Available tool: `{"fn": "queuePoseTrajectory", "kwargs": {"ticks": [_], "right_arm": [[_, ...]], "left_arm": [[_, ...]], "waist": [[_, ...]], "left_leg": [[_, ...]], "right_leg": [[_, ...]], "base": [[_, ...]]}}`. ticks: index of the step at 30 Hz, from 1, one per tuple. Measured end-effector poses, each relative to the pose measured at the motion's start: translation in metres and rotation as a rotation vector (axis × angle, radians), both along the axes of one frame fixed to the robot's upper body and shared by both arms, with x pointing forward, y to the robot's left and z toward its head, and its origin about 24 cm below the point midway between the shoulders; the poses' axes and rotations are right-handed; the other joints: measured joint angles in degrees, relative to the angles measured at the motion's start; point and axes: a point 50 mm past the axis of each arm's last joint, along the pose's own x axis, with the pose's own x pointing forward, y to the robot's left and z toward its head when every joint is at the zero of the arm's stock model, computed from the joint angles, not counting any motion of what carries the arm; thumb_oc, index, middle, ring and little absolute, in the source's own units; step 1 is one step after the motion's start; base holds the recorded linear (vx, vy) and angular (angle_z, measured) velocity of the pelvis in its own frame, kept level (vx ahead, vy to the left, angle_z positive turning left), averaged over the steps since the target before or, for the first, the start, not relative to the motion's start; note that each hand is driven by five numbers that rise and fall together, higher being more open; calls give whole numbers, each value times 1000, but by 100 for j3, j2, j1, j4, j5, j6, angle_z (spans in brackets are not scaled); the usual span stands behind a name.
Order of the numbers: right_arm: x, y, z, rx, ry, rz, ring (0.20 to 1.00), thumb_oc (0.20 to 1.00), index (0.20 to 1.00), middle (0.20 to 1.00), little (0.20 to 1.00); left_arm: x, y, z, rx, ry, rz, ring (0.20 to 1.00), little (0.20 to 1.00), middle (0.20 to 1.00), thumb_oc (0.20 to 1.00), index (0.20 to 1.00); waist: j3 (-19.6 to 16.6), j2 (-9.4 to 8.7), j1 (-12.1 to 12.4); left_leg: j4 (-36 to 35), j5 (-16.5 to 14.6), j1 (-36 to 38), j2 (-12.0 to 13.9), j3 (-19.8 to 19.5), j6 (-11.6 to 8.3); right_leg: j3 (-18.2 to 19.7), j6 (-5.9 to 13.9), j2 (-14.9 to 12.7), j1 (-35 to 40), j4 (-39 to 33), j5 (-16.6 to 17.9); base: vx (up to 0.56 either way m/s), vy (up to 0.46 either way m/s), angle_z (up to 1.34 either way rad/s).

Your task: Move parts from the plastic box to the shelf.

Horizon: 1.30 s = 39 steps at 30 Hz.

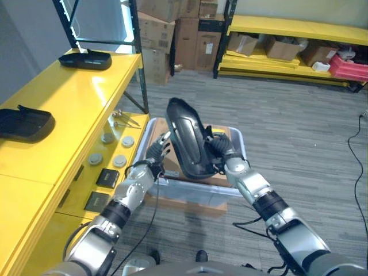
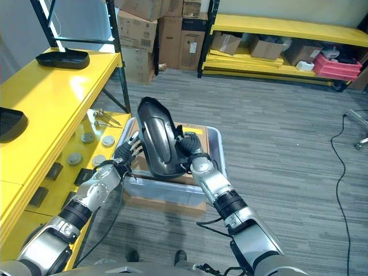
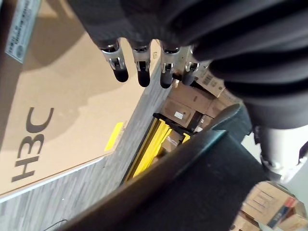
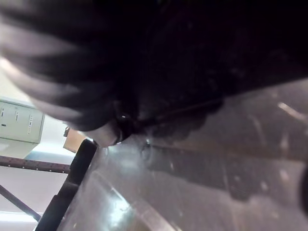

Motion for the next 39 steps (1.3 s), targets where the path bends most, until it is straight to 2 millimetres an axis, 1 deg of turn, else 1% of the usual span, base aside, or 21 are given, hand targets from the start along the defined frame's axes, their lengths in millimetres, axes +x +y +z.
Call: {"fn": "queuePoseTrajectory", "kwargs": {"ticks": [4,9,13,15,21,25,26,28,29,34,39], "right_arm": [[-1,6,-3,42,17,-11,200,200,200,200,200],[-1,5,-4,47,20,-22,200,200,200,200,200],[-3,1,-7,55,31,-41,200,200,200,200,200],[-3,0,-8,63,34,-46,200,200,200,200,200],[-2,-4,-6,72,26,-63,200,200,200,200,200],[-2,-5,-5,67,23,-76,200,200,200,200,200],[-2,-5,-5,68,19,-81,200,200,200,200,200],[-1,-6,-4,68,12,-89,200,200,200,200,200],[-1,-6,-4,68,12,-90,200,200,200,200,200],[-2,-5,-4,86,19,-91,200,200,200,200,200],[-2,-4,-4,88,21,-86,200,200,200,200,200]], "left_arm": [[0,-3,12,-39,-80,-10,1000,1000,1000,1000,1000],[0,1,15,-34,-107,0,1000,1000,1000,1000,1000],[-2,1,27,-17,-175,-33,1000,1000,1000,1000,1000],[-2,0,29,2,-189,-44,1000,1000,1000,1000,1000],[-8,-8,23,151,-195,-131,1000,1000,1000,1000,1000],[-9,-6,17,204,-149,-127,1000,1000,1000,1000,1000],[-9,-6,13,218,-129,-126,1000,1000,1000,1000,1000],[-9,1,-5,281,-44,-108,1000,1000,1000,1000,1000],[-10,2,-7,287,-32,-110,1000,1000,1000,1000,1000],[-10,1,-8,323,-35,-121,1000,1000,1000,1000,1000],[-10,0,-8,322,-33,-119,1000,1000,1000,1000,1000]], "waist": [[3,-5,7],[3,-5,13],[3,-5,16],[3,-4,9],[2,0,-3],[0,3,-20],[0,4,-21],[0,9,-35],[3,15,-32],[3,38,-33],[0,56,-63]], "left_leg": [[-1,0,-3,0,-8,0],[-8,0,-5,-1,-16,0],[-36,17,2,-2,-34,3],[-64,33,8,-5,-48,1],[-68,33,15,-6,-38,1],[-70,33,19,-5,-29,1],[-70,33,20,-5,-27,1],[-69,33,20,-4,-27,1],[-70,33,19,-4,-26,1],[-70,33,19,-4,-23,1],[-71,34,20,-3,-19,1]], "right_leg": [[-10,0,1,0,0,0],[-17,0,0,0,0,-1],[-30,1,-1,0,0,-2],[-36,3,-3,-3,0,-3],[-28,4,-3,-4,0,-4],[-20,4,-3,-4,0,-3],[-19,4,-2,-4,0,-3],[-15,4,-2,-4,0,-3],[-9,4,-3,-6,0,-3],[-8,4,-3,-8,0,-3],[-11,4,-3,-8,0,-3]], "base": [[0,0,0],[0,0,0],[0,1,1],[0,2,2],[0,0,0],[0,0,0],[0,0,0],[0,0,0],[0,0,0],[0,0,0],[0,0,0]]}}
